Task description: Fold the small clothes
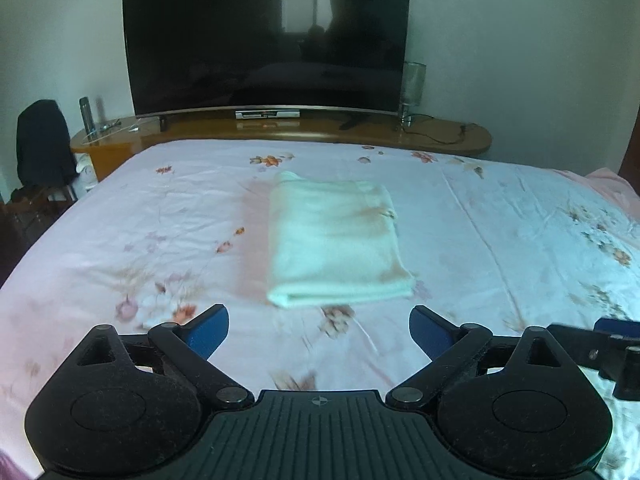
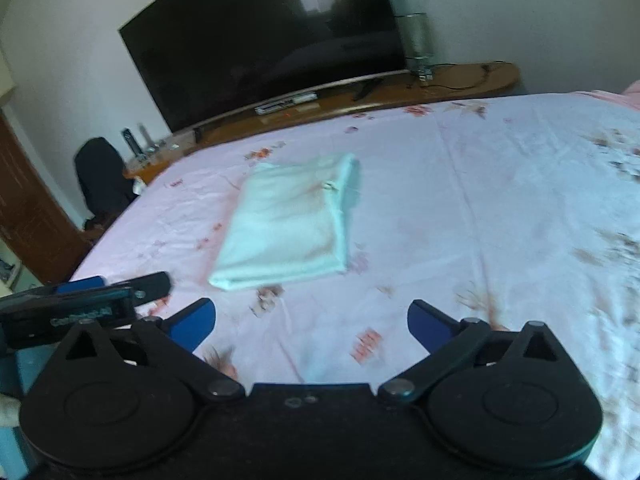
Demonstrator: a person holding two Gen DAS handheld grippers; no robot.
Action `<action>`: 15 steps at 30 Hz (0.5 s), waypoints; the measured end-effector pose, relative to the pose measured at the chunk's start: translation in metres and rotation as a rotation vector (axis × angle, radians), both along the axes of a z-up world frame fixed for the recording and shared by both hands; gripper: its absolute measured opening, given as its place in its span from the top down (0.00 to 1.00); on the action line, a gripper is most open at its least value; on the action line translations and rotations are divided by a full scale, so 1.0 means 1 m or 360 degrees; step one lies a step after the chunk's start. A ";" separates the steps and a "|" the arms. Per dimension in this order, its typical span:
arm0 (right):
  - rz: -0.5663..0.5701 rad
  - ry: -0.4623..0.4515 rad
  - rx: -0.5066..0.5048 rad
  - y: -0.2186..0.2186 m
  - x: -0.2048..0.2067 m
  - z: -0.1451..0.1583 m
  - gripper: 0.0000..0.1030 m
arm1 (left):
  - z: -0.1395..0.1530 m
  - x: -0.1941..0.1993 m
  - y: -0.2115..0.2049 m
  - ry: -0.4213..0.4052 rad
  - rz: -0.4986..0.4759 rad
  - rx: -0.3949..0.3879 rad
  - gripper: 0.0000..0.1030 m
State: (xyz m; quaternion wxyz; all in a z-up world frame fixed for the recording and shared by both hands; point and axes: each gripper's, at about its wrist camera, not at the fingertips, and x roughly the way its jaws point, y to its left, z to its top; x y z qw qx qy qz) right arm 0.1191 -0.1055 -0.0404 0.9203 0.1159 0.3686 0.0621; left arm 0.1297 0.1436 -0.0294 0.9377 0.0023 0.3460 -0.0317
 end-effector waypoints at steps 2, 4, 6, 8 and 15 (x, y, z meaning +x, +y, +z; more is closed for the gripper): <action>0.0000 -0.0067 -0.0035 -0.006 -0.021 0.009 0.00 | 0.008 -0.019 -0.006 -0.0006 0.0013 0.0011 0.06; 0.0013 -0.0137 -0.0062 -0.013 -0.042 0.020 0.00 | 0.016 -0.037 -0.013 -0.0029 0.0036 0.0034 0.06; 0.0006 -0.0191 -0.0083 -0.019 -0.059 0.031 0.00 | 0.023 -0.053 -0.017 -0.0053 0.0049 0.0026 0.06; -0.0009 -0.0222 -0.0114 -0.023 -0.074 0.040 0.00 | 0.029 -0.067 -0.020 -0.0069 0.0061 -0.0004 0.06; -0.0073 -0.0347 -0.0255 -0.033 -0.105 0.055 0.00 | 0.038 -0.101 -0.033 -0.0127 0.0098 0.0027 0.06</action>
